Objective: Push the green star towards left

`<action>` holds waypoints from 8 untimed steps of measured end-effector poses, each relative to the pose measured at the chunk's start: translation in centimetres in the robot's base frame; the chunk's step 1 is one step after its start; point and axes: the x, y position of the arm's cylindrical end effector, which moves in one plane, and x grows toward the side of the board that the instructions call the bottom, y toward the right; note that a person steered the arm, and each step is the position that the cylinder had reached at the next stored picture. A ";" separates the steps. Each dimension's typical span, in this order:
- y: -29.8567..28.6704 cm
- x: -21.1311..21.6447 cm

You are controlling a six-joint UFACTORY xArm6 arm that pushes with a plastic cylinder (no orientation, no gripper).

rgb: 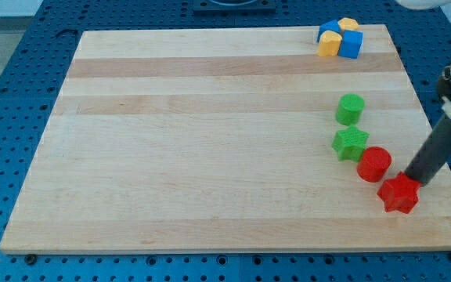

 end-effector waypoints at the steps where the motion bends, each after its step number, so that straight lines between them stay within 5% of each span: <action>1: -1.3 2.0; 2: -1.4 2.6; 4: -0.6 -5.5; 5: -3.9 -6.1; 8: -10.9 -1.9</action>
